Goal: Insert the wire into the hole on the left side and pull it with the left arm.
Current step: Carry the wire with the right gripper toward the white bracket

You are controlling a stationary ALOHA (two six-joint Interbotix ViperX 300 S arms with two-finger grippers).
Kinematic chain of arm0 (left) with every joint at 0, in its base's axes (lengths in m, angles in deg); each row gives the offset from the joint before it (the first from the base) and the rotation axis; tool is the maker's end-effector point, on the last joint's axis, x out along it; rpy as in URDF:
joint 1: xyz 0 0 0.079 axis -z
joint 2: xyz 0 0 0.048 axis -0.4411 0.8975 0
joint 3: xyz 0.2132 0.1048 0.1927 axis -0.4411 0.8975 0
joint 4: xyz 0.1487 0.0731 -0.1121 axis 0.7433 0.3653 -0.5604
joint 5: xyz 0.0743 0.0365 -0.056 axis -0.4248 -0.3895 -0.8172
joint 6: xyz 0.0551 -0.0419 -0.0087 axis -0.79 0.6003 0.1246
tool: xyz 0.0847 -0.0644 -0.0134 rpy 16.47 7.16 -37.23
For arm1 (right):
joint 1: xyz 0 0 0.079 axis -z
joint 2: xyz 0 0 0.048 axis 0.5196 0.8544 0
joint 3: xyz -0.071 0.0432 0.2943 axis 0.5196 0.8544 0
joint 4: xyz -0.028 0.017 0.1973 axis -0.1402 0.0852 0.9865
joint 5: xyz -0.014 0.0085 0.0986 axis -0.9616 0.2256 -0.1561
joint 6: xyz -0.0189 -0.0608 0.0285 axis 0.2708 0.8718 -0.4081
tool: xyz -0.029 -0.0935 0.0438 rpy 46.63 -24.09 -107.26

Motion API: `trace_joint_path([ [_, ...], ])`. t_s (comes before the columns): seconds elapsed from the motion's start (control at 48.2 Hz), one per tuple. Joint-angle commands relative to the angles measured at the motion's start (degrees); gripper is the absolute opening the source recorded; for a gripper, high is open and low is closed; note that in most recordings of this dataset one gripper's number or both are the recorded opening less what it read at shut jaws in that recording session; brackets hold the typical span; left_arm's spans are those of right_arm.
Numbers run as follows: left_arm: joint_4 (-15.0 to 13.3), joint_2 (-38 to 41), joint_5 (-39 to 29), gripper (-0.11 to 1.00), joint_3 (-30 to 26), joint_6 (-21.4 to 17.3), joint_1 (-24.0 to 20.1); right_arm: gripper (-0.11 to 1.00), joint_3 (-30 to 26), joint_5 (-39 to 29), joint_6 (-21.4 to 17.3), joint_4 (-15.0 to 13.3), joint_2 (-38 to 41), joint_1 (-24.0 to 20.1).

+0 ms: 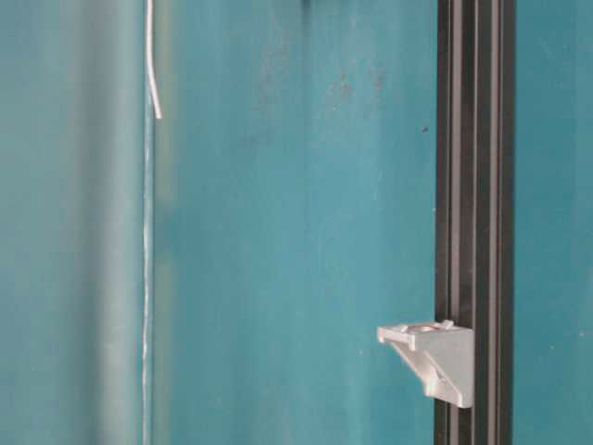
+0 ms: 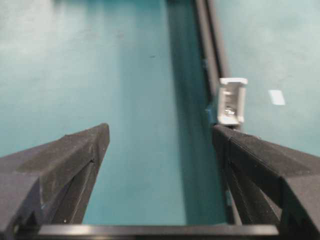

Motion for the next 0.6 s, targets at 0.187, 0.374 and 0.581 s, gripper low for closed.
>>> trace_joint_path([
  [0.187,-1.0,4.7,7.1,0.67,0.1,2.1,3.2,0.01,-1.5,5.4,3.3,6.0,5.1,-4.7],
  [0.374,-1.0,8.1,10.2,0.67,-0.1,4.8,5.3,0.01,-2.5,10.7,10.1,14.9,9.8,-8.6],
  [0.581,-1.1,13.1,15.2,0.67,-1.0,5.4,6.4,0.01,-4.6,16.3,16.6,23.8,15.6,-12.8],
])
